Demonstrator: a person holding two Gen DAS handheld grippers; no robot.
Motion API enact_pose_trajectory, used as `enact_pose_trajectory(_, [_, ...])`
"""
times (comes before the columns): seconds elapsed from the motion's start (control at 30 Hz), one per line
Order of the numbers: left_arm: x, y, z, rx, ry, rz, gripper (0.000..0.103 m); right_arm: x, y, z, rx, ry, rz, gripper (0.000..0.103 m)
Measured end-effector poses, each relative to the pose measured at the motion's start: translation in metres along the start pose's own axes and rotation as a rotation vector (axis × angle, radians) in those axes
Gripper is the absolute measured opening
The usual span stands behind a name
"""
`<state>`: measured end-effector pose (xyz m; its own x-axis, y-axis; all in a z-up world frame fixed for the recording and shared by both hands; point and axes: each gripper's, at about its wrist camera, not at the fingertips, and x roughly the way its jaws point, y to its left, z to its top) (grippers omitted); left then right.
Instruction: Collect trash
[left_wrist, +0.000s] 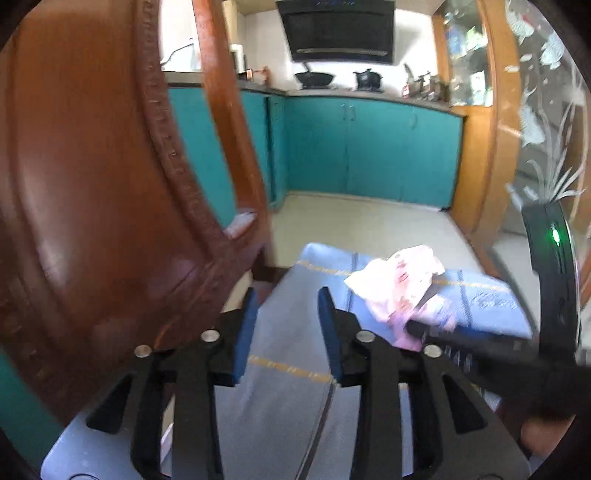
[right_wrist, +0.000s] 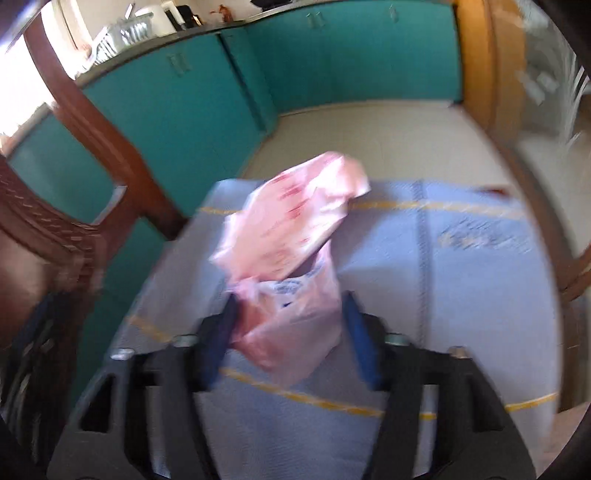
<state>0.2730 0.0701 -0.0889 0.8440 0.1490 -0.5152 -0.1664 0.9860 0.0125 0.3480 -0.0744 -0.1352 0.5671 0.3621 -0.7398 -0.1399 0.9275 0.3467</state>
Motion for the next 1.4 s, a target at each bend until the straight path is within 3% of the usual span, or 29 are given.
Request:
enact_pose_trajectory(0.07, [0.014, -0.004, 0.004, 0.013, -0.021, -0.035, 0.051, -0.013, 0.003, -0.007, -0.031, -0.011, 0.012, 0.046])
enact_pose_trajectory(0.2, [0.048, -0.020, 0.016, 0.025, -0.012, -0.104, 0.081, -0.050, -0.009, -0.035, -0.041, -0.041, -0.031, 0.045])
enact_pose_trajectory(0.23, [0.061, -0.030, 0.019, 0.042, 0.000, -0.128, 0.084, -0.059, -0.015, -0.041, -0.035, -0.049, -0.045, 0.045])
enact_pose_trajectory(0.33, [0.103, -0.064, 0.021, 0.169, 0.047, -0.088, 0.083, -0.089, -0.037, -0.067, 0.006, -0.073, -0.054, 0.045])
enact_pose_trajectory(0.37, [0.115, -0.071, 0.020, 0.197, 0.076, -0.075, 0.080, -0.098, -0.045, -0.075, 0.020, -0.078, -0.057, 0.045])
enact_pose_trajectory(0.4, [0.130, -0.078, 0.017, 0.217, 0.132, -0.078, 0.069, -0.104, -0.049, -0.080, 0.023, -0.082, -0.061, 0.045])
enact_pose_trajectory(0.47, [0.149, -0.087, 0.009, 0.199, 0.247, -0.163, 0.057, -0.115, -0.053, -0.088, 0.018, -0.093, -0.088, 0.045])
enact_pose_trajectory(0.53, [0.148, -0.090, 0.009, 0.184, 0.251, -0.196, 0.032, -0.121, -0.057, -0.090, 0.023, -0.106, -0.100, 0.045])
enact_pose_trajectory(0.63, [0.143, -0.092, 0.006, 0.204, 0.282, -0.208, 0.018, -0.119, -0.056, -0.088, 0.022, -0.115, -0.091, 0.045])
enact_pose_trajectory(0.77, [0.108, -0.082, 0.000, 0.211, 0.304, -0.239, 0.014, -0.134, -0.057, -0.092, 0.038, -0.138, -0.049, 0.045])
enact_pose_trajectory(0.83, [0.078, -0.073, -0.004, 0.217, 0.275, -0.233, 0.014, -0.144, -0.056, -0.092, 0.031, -0.161, -0.043, 0.045])
enact_pose_trajectory(0.93, [0.028, -0.061, -0.004, 0.193, 0.189, -0.224, 0.014, -0.173, -0.044, -0.098, -0.021, -0.226, -0.079, 0.045])
enact_pose_trajectory(1.03, [-0.037, -0.043, -0.012, 0.155, 0.044, -0.142, 0.014, -0.191, -0.028, -0.105, -0.094, -0.260, -0.162, 0.045])
enact_pose_trajectory(1.1, [-0.063, -0.038, -0.025, 0.115, 0.008, -0.117, 0.014, -0.199, -0.017, -0.113, -0.148, -0.272, -0.213, 0.045])
enact_pose_trajectory(1.23, [-0.109, -0.021, -0.051, 0.022, -0.029, -0.134, 0.014, -0.204, -0.009, -0.133, -0.191, -0.266, -0.239, 0.045])
enact_pose_trajectory(1.4, [-0.132, -0.009, -0.073, -0.019, -0.017, -0.192, 0.014, -0.206, 0.003, -0.152, -0.218, -0.231, -0.243, 0.045])
